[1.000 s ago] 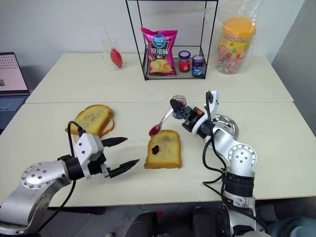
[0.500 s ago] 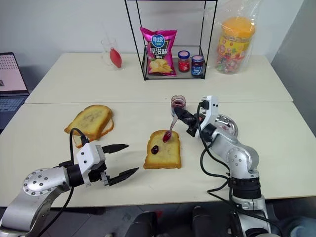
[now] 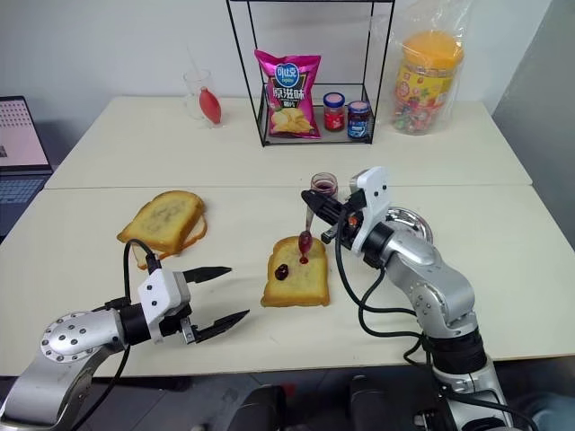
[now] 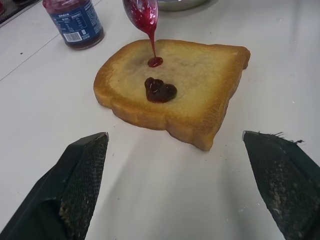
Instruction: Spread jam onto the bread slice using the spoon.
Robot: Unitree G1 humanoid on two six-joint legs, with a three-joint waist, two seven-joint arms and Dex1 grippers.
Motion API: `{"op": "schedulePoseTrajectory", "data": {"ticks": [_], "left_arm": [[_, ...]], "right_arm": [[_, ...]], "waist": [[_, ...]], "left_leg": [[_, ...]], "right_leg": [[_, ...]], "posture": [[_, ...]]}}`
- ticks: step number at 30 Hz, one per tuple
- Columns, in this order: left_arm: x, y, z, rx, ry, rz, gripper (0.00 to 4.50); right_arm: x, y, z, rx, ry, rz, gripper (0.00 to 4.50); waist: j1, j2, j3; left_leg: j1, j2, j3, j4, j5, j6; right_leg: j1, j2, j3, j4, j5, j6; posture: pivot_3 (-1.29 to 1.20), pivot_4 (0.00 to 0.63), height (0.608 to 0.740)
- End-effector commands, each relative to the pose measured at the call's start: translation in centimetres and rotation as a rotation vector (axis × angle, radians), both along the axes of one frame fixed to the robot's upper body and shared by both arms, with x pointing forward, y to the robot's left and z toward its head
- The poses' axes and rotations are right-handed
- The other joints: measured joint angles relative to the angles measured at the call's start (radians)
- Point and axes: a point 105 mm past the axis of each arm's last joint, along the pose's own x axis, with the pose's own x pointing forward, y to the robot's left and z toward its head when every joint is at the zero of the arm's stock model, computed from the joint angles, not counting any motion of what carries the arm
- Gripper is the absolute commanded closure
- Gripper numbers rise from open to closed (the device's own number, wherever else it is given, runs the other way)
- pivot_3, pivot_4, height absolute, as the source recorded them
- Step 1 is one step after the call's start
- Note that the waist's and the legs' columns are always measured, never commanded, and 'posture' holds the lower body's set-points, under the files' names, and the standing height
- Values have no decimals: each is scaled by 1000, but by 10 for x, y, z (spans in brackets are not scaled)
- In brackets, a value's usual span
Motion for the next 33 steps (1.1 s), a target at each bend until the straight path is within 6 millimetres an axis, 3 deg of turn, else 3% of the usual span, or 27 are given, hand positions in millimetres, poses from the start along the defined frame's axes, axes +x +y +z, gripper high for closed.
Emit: {"op": "schedulePoseTrajectory", "data": {"ticks": [1,11,22,26,29,33], "left_arm": [[2,-2,6,-6,-36,3,0],[5,-5,8,-7,-39,-2,0],[6,-11,10,-8,-42,-14,0],[8,-12,11,-6,-45,-20,0],[9,-14,12,-6,-46,-27,0],[10,-17,12,-10,-48,-32,0]], "right_arm": [[-9,5,11,159,82,56,4458],[-4,24,-21,251,304,61,4458],[18,20,-48,248,408,-33,4458],[27,5,-60,222,418,-110,4458],[39,-17,-60,225,406,-189,4458],[44,-26,-56,258,416,-216,4458]], "waist": [[0,0,0],[-1,0,0],[-1,0,0],[0,0,0],[1,-1,0],[0,-1,0]], "left_leg": [[0,0,0,0,0,0],[0,0,0,0,0,0],[0,0,0,0,0,0],[0,0,0,0,0,0],[0,0,0,1,0,0],[1,0,0,1,0,0]], "right_leg": [[0,0,0,0,0,0],[0,0,0,0,0,0],[0,0,0,0,0,0],[0,0,0,1,0,0],[1,0,0,0,0,0],[1,0,0,0,1,1]], "posture": [[0,150,740],[0,150,740],[0,150,740],[0,150,740],[0,150,740],[0,150,740]]}}
